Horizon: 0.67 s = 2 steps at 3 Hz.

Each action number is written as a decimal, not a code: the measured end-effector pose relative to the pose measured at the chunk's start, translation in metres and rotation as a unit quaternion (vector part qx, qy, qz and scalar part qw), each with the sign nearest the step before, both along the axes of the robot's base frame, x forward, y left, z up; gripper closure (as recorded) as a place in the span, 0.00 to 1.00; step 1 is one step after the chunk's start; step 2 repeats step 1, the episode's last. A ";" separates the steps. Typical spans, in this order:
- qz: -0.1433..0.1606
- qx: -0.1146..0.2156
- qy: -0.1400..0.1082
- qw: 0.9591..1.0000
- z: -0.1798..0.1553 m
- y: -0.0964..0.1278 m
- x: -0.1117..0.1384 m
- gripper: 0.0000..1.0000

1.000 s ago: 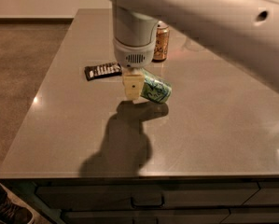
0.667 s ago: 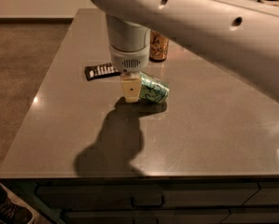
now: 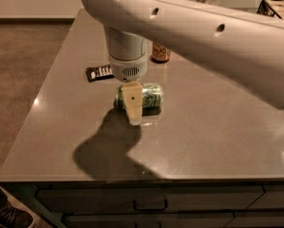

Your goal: Knock green can over

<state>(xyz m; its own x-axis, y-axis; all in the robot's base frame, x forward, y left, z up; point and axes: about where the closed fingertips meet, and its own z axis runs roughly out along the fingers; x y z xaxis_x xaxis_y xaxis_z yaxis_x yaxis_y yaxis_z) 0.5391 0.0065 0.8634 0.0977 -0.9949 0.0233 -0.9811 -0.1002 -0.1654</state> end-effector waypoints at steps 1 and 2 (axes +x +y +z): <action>0.000 0.000 0.000 1.000 0.000 0.000 0.000 0.00; 0.000 0.000 0.000 1.000 0.000 0.000 0.000 0.00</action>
Offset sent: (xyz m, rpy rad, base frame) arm 0.0000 0.0000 0.0000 0.0000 0.0000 0.0000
